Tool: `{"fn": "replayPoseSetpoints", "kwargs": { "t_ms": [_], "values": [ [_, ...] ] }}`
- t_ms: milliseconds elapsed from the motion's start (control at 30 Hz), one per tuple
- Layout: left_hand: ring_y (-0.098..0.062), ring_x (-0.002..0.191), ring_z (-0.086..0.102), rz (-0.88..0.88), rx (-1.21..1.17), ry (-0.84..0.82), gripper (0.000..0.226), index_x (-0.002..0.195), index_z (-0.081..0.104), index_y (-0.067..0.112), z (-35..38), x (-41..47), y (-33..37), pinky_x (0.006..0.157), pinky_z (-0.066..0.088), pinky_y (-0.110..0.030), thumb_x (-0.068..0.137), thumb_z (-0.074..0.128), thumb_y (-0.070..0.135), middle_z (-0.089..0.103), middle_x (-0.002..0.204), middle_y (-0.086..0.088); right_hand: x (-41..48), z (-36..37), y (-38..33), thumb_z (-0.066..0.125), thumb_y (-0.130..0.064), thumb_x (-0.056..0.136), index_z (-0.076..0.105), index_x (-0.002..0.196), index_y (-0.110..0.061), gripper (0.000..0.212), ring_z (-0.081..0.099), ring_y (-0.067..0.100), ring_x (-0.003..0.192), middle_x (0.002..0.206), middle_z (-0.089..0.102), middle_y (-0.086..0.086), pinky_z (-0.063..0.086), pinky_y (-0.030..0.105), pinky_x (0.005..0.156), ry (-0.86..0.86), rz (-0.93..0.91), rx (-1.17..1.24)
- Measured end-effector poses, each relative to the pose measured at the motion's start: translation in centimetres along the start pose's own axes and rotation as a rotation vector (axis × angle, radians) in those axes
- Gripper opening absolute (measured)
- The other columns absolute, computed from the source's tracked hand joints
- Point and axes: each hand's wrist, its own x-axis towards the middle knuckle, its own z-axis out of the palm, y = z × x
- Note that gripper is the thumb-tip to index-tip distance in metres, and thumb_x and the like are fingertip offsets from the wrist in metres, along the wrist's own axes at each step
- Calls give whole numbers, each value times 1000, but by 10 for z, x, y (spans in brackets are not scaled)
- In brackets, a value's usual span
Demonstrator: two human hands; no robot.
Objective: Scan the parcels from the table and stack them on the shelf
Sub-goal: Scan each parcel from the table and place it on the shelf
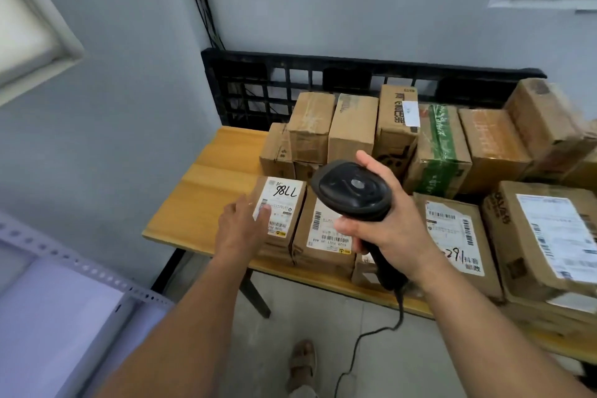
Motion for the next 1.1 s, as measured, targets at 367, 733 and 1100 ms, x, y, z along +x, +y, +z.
{"fn": "replayPoseSetpoints", "kwargs": {
  "t_ms": [367, 733, 1100],
  "values": [
    [-17, 95, 57, -32, -382, -135, 48, 130, 52, 17, -14, 17, -14, 69, 42, -28, 97, 44, 51, 60, 108, -3, 30, 20, 27, 82, 4, 66, 44, 133, -48, 92, 66, 6, 61, 128, 57, 2, 55, 30, 49, 7, 107, 76],
    [-26, 103, 60, -117, -560, -306, 42, 131, 38, 38, -27, 4, -34, 101, 45, -50, 94, 58, 38, 61, 117, -11, 25, 32, 28, 81, 4, 68, 41, 137, -45, 93, 65, 10, 57, 128, 57, 7, 54, 30, 47, -36, 117, 132],
    [-26, 94, 63, -133, -417, -469, 118, 151, -5, 42, -62, -19, -47, 64, 46, -30, 75, 77, 2, 58, 123, -19, 5, 39, 12, 83, 1, 68, 38, 144, -40, 97, 65, 15, 59, 134, 51, 5, 55, 28, 48, -85, 65, 71]
  ]
}}
